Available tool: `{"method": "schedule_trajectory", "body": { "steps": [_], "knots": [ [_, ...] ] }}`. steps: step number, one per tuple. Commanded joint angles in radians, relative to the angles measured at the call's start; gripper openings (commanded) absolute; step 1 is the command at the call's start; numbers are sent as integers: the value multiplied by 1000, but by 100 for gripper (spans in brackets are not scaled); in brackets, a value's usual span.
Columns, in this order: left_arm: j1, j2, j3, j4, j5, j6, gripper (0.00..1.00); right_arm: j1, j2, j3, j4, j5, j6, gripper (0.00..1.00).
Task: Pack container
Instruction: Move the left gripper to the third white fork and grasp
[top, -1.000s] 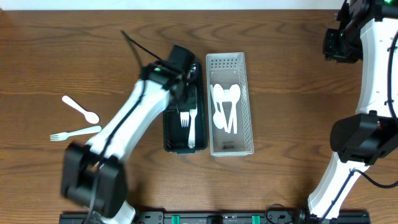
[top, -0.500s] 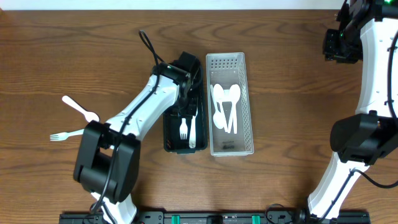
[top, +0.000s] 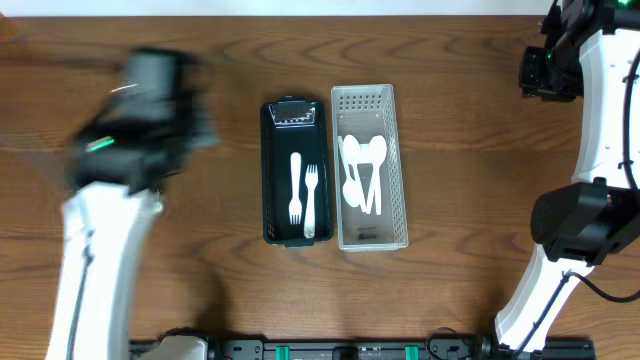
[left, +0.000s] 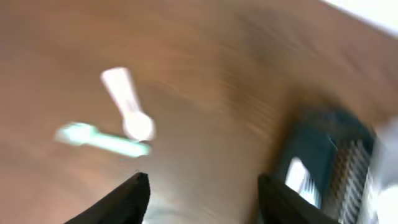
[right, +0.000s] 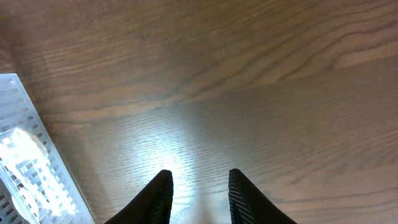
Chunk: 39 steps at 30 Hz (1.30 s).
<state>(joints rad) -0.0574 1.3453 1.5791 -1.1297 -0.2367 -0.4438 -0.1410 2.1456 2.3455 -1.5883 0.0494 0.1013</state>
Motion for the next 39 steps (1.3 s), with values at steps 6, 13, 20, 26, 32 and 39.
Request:
{"method": "schedule_trajectory", "body": {
  "steps": [6,13,20,26,32,39],
  "knots": [
    [456,-15,-39,-112,-21,-421,92,2,-30,18,10,7,-13,33],
    [617,126,-100,-105,71,-556,98,2,-30,18,10,7,-13,33],
    [640,360,-105,-61,122,-609,98,2,-30,18,8,7,-13,33],
    [640,536,-105,2,208,-610,98,2,-30,18,5,7,-13,33],
    [642,660,-105,41,207,-609,98,2,-30,18,1,7,-13,33],
    [642,766,-105,76,184,-597,98,2,-30,18,2,7,-13,33]
  ]
}}
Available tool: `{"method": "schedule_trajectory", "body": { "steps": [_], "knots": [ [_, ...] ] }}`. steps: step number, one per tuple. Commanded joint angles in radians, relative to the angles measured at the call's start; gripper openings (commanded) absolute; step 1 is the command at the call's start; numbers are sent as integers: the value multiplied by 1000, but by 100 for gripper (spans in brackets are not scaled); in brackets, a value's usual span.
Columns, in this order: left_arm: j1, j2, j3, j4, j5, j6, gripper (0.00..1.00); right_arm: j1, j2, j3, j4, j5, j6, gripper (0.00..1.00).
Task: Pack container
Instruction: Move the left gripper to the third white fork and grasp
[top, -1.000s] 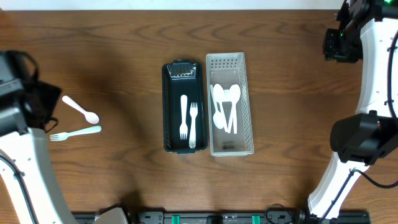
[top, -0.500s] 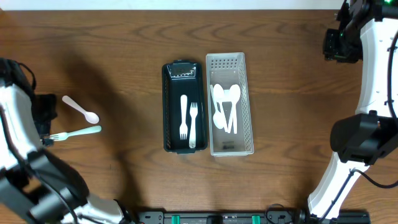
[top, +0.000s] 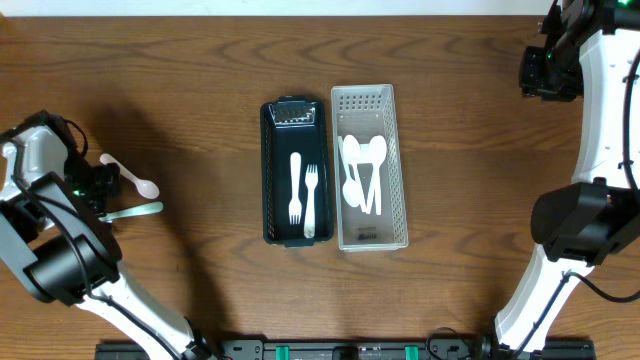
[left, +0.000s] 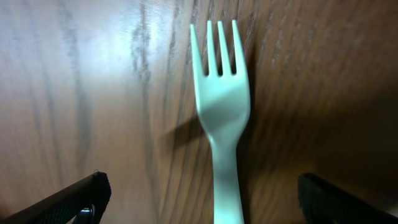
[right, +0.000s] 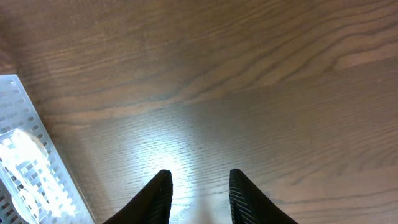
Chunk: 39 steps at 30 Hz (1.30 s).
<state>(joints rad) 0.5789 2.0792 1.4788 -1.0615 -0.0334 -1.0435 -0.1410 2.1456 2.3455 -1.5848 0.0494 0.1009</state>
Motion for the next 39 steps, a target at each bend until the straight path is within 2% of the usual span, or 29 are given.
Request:
{"method": "schedule_trajectory", "body": {
  "steps": [1,14,19,25,32,36,39],
  "knots": [
    [5,45,-5,18,-19,16,98,2,-30,18,-1,7,-13,33],
    [5,149,-5,121,-18,198,99,2,-30,18,3,7,-13,34],
    [4,162,-41,130,31,200,100,2,-30,18,5,8,-13,34],
    [4,162,-155,220,106,200,99,2,-30,18,6,30,-13,34],
    [3,162,-216,249,106,201,98,2,-30,18,8,29,-12,34],
    [3,162,-216,248,105,201,85,2,-30,18,6,29,-12,34],
    [3,162,-216,248,105,201,69,2,-30,18,2,29,-13,34]
  ]
}}
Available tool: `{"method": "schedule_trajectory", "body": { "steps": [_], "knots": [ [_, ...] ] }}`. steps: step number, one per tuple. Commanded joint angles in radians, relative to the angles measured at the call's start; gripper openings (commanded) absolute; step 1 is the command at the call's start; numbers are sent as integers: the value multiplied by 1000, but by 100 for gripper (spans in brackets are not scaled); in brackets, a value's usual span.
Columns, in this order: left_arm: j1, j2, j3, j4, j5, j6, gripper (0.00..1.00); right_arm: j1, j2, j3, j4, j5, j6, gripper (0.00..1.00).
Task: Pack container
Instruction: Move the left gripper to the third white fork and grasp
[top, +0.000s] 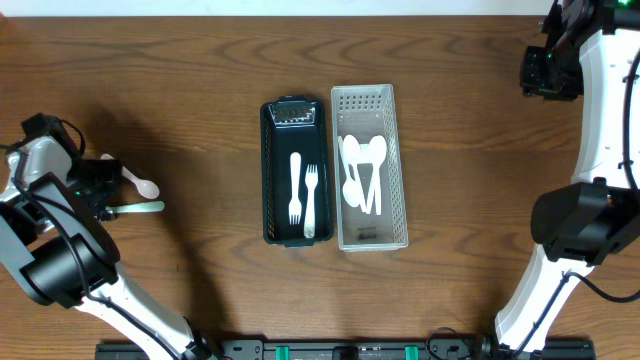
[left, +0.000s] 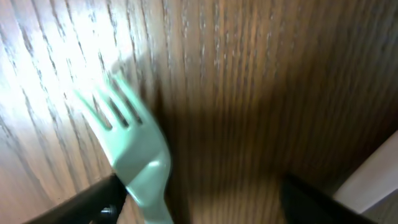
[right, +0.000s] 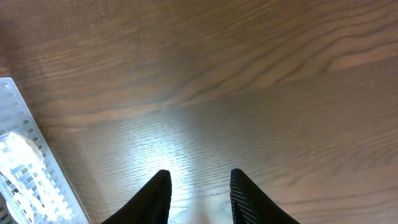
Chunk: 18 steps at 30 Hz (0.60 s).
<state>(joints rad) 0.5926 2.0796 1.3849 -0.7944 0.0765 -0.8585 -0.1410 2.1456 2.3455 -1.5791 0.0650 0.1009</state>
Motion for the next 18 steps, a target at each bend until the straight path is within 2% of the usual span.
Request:
{"method": "schedule_trajectory", "body": {
  "steps": [1,7,13,18],
  "knots": [
    [-10,162,-122,-19,-5,16,63,2,-30,18,-5,14,-13,34],
    [-10,162,-122,-19,-5,16,35,2,-30,18,-7,14,-13,34],
    [-10,161,-122,-19,-5,18,15,2,-30,18,-6,14,-13,34],
    [-11,143,-107,-23,-5,110,6,2,-30,18,-6,14,-13,34]
  ]
}}
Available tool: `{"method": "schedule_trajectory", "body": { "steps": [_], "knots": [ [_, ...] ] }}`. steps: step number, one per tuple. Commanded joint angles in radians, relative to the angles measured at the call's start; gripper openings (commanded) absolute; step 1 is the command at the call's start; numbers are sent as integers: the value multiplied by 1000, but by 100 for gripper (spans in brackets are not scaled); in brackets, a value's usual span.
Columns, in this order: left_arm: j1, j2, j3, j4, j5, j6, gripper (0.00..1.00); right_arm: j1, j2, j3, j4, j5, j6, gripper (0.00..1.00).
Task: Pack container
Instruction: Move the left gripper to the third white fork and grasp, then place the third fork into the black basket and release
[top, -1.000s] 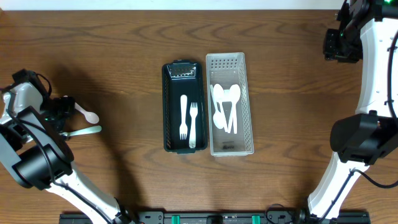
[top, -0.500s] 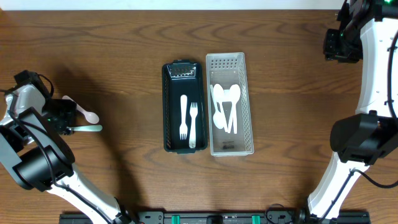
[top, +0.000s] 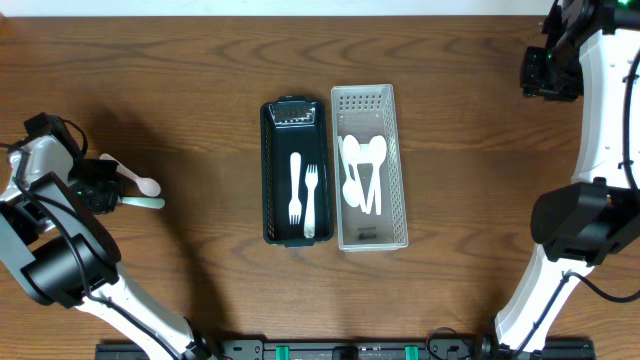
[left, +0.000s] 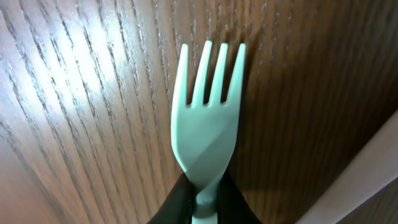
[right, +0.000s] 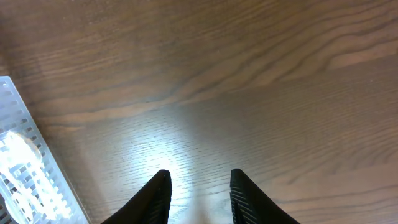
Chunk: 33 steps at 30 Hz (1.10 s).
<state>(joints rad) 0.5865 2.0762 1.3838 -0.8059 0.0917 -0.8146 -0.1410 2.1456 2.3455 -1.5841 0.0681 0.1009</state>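
Note:
A mint-green fork (left: 205, 124) lies on the wooden table at the far left, tines pointing right in the overhead view (top: 143, 202). My left gripper (left: 202, 196) is shut on its neck, low over the table (top: 100, 195). A white spoon (top: 133, 180) lies just beyond the fork. In the middle stand a black container (top: 270, 170) holding two white forks (top: 303, 190) and a white perforated basket (top: 395, 170) holding white spoons (top: 362, 170). My right gripper (right: 199, 193) is open over bare wood at the far right (top: 548, 72).
The white spoon's handle (left: 367, 174) runs close past the fork on the right of the left wrist view. A corner of the basket (right: 25, 162) shows at the left of the right wrist view. The left arm's base (top: 60, 260) stands at the table's left front.
The left gripper's fingers stood apart on either side of the slanted fork; now they are shut on its neck and the fork sits straight between them. The right arm has not moved.
The left arm was a blur over the left of the table, with fork and spoon lying there. Then the open left gripper stood at the fork. It stayed open around the fork, and now it grips it. The right gripper hung open throughout.

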Motion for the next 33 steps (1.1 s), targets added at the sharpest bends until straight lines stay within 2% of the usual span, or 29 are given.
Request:
{"method": "schedule_trajectory", "body": {
  "steps": [1,7,10,15,20,23,25,29,33],
  "knots": [
    [-5,134,-100,-15,-21,88,6,2,-30,18,-1,11,-13,34],
    [-35,-80,-80,-49,-20,201,6,2,-30,18,3,11,-13,34],
    [-101,-252,-79,-53,2,325,6,2,-30,18,3,11,-13,34],
    [-314,-532,-74,-34,13,548,6,2,-30,18,6,11,-13,34],
    [-590,-699,-74,74,-13,668,6,2,-30,18,10,10,-13,34],
    [-733,-718,-74,127,-13,795,6,2,-30,18,9,11,-13,34],
    [-805,-702,-74,151,-13,830,6,2,-30,18,6,11,-13,34],
    [-882,-620,-74,166,-13,816,6,2,-30,18,3,11,-13,34],
    [-918,-498,-74,164,-4,743,6,2,-30,18,1,10,-13,34]
  ]
}}
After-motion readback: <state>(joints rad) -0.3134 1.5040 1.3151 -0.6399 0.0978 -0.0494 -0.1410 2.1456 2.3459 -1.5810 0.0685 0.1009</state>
